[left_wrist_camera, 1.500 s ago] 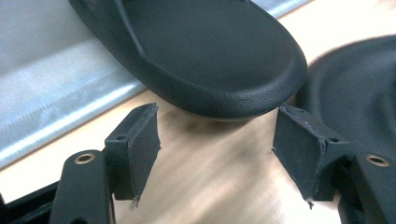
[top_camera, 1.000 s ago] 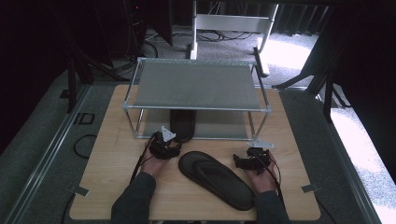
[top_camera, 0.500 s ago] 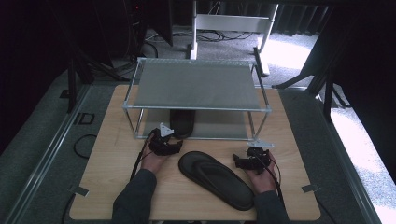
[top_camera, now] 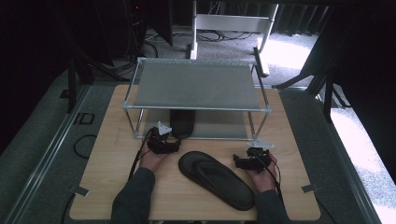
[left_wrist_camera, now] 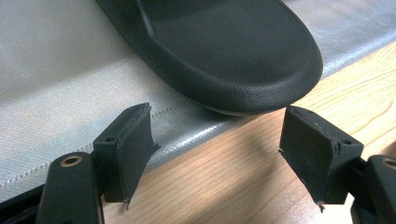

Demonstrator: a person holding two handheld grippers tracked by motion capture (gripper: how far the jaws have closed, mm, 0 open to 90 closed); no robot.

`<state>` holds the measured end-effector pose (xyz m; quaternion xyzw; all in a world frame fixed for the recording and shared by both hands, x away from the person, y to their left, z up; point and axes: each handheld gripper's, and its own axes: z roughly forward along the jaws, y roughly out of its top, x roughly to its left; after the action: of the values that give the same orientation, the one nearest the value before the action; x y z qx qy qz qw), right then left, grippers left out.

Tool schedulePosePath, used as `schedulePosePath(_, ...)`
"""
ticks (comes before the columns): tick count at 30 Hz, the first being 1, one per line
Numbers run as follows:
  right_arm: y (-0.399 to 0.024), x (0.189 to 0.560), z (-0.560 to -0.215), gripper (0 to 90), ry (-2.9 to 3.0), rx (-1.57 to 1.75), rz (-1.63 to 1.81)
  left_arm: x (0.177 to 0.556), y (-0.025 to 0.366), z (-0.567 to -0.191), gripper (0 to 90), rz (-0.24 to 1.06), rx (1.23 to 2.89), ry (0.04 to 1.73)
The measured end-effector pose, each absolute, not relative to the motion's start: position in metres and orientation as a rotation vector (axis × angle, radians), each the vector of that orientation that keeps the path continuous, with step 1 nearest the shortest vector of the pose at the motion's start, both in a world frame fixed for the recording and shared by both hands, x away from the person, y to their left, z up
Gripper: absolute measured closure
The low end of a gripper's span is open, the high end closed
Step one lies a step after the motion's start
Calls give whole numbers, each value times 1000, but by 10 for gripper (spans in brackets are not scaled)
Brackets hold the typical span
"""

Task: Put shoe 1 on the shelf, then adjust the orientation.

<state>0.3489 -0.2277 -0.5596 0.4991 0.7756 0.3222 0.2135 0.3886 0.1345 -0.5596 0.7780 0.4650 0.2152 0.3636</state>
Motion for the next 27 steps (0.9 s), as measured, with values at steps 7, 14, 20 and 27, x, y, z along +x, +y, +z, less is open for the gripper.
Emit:
schedulePosePath(7, -227, 346, -557, 205, 2157, 1385, 893, 389, 135, -560, 263, 552, 2002, 1198)
schedulePosePath(14, -227, 339, -550, 386, 2147, 1380, 910, 389, 135, -560, 263, 552, 2002, 1197)
schedulePosePath(20, -220, 324, -536, 447, 2171, 1277, 1007, 389, 135, -560, 263, 552, 2001, 1199)
schedulePosePath(27, -213, 308, -521, 475, 2225, 1202, 1128, 389, 135, -560, 263, 548, 2000, 1200)
